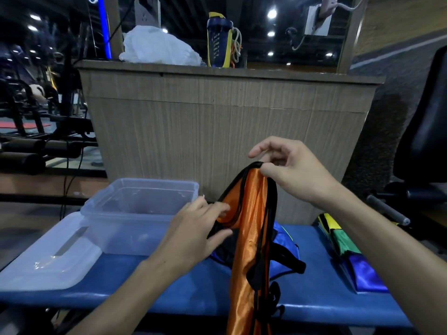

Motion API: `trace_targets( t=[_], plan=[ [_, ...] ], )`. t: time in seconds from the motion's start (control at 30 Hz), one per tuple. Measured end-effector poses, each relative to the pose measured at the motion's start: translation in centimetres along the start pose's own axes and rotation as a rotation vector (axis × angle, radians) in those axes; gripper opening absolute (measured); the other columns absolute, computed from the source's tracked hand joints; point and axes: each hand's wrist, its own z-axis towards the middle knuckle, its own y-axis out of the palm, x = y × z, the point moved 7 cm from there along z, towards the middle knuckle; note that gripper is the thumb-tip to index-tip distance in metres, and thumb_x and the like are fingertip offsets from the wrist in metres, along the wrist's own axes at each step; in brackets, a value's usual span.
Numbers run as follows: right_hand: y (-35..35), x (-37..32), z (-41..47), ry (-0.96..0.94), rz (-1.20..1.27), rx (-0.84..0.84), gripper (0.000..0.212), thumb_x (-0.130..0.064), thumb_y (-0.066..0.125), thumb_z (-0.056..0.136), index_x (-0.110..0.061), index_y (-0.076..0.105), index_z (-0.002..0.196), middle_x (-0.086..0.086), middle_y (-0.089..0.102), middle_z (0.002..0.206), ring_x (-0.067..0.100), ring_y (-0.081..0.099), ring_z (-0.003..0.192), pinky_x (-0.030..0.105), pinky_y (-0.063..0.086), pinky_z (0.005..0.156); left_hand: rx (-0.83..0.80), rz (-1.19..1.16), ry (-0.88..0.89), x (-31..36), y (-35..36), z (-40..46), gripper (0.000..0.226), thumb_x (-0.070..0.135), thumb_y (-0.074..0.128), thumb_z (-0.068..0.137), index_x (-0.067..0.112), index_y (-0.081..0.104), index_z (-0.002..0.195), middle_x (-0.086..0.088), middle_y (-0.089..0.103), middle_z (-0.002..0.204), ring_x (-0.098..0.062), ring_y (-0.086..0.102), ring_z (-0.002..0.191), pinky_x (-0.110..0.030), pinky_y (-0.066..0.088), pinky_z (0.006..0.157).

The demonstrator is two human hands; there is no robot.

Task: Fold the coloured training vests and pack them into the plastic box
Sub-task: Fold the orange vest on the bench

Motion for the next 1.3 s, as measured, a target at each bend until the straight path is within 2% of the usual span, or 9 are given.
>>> trace_targets(
  t=[0.1, 0.23, 0.33, 0.47, 0.67, 0.9, 1.07, 1.2, 1.3],
  plan=[
    [-2.1, 0.7, -0.3, 0.046, 0.091, 0.022, 0.029, 0.007, 0.062, 0.083, -0.010, 0.070, 0.104, 0.022, 0.070, 0.086, 0.031, 0.066, 0.079, 0.046, 0.054, 0.081, 0.122, 0.002, 0.057, -0.8, -1.4, 0.9, 0.020, 0.032, 0.064, 0.089, 0.016, 0.070, 0.101, 0.006, 0.064, 0.081, -0.012, 0.048, 0.079, -0.031, 0.049, 0.068],
    [-5.0, 3.2, -1.3, 0.159, 0.200, 0.047, 0.030, 0.012, 0.060, 0.086, -0.010, 0.070, 0.105, 0.007, 0.067, 0.081, 0.016, 0.061, 0.079, 0.030, 0.050, 0.077, 0.112, -0.129, 0.087, -1.1, -6.4, 5.3, 0.022, 0.030, 0.054, 0.097, 0.017, 0.071, 0.102, 0.019, 0.058, 0.085, -0.008, 0.043, 0.081, -0.014, 0.037, 0.075],
    [-5.8, 4.7, -1.9, 0.258, 0.377, 0.034, 0.028, 0.009, 0.056, 0.091, -0.011, 0.069, 0.106, 0.004, 0.065, 0.088, 0.014, 0.061, 0.079, 0.029, 0.051, 0.075, -0.077, -0.199, 0.082, 1.1, -9.7, 10.0, 0.012, 0.025, 0.054, 0.103, 0.029, 0.063, 0.097, 0.019, 0.054, 0.082, 0.001, 0.046, 0.082, -0.011, 0.032, 0.072],
    [-6.3, 5.0, -2.6, 0.277, 0.538, -0.019, 0.025, 0.001, 0.061, 0.090, -0.009, 0.067, 0.112, 0.009, 0.067, 0.096, 0.017, 0.065, 0.083, 0.030, 0.058, 0.078, -0.397, -0.298, 0.127, 3.9, -11.7, 13.8, 0.025, 0.033, 0.049, 0.105, 0.020, 0.068, 0.095, 0.005, 0.066, 0.087, -0.004, 0.060, 0.081, -0.022, 0.043, 0.074],
    [-8.6, 4.7, -2.0, 0.251, 0.461, 0.038, 0.024, -0.002, 0.064, 0.091, -0.015, 0.069, 0.110, -0.002, 0.069, 0.086, 0.009, 0.066, 0.078, 0.025, 0.058, 0.072, -0.619, -0.034, 0.154, 3.2, -8.8, 12.5, 0.030, 0.039, 0.052, 0.103, 0.021, 0.067, 0.084, 0.008, 0.063, 0.074, -0.010, 0.058, 0.070, -0.035, 0.047, 0.068],
    [-8.3, 4.8, -1.6, 0.297, 0.173, -0.059, 0.025, -0.006, 0.070, 0.092, -0.007, 0.068, 0.117, 0.012, 0.072, 0.096, 0.020, 0.071, 0.091, 0.035, 0.060, 0.085, -0.365, 0.182, 0.154, 1.4, -9.0, 12.1, 0.018, 0.040, 0.057, 0.098, 0.025, 0.068, 0.100, 0.015, 0.063, 0.087, -0.008, 0.058, 0.083, -0.034, 0.048, 0.076],
    [-7.9, 4.3, -1.4, 0.247, 0.059, -0.118, 0.023, -0.008, 0.075, 0.087, -0.007, 0.073, 0.110, 0.012, 0.075, 0.095, 0.020, 0.073, 0.090, 0.029, 0.061, 0.081, -0.419, 0.491, 0.070, 0.5, -8.7, 12.5, 0.024, 0.043, 0.042, 0.104, 0.034, 0.050, 0.125, 0.002, 0.055, 0.100, -0.015, 0.051, 0.090, -0.037, 0.045, 0.070],
    [-7.4, 3.7, -0.7, 0.218, -0.052, -0.166, 0.021, -0.011, 0.078, 0.085, -0.009, 0.074, 0.106, 0.011, 0.076, 0.093, 0.016, 0.072, 0.087, 0.024, 0.058, 0.078, -0.499, 0.752, 0.125, 0.5, -6.6, 12.1, 0.015, 0.020, 0.044, 0.101, 0.023, 0.058, 0.101, 0.004, 0.065, 0.103, -0.022, 0.055, 0.099, -0.039, 0.052, 0.065],
    [-7.4, 4.0, -0.4, 0.228, -0.107, -0.143, 0.023, -0.012, 0.081, 0.083, -0.011, 0.075, 0.105, 0.008, 0.076, 0.091, 0.013, 0.072, 0.086, 0.020, 0.056, 0.077, -0.441, 0.715, 0.091, 1.0, -6.7, 12.4, 0.015, 0.019, 0.042, 0.103, 0.020, 0.057, 0.107, 0.001, 0.057, 0.106, -0.023, 0.051, 0.102, -0.040, 0.044, 0.061]
  ],
)
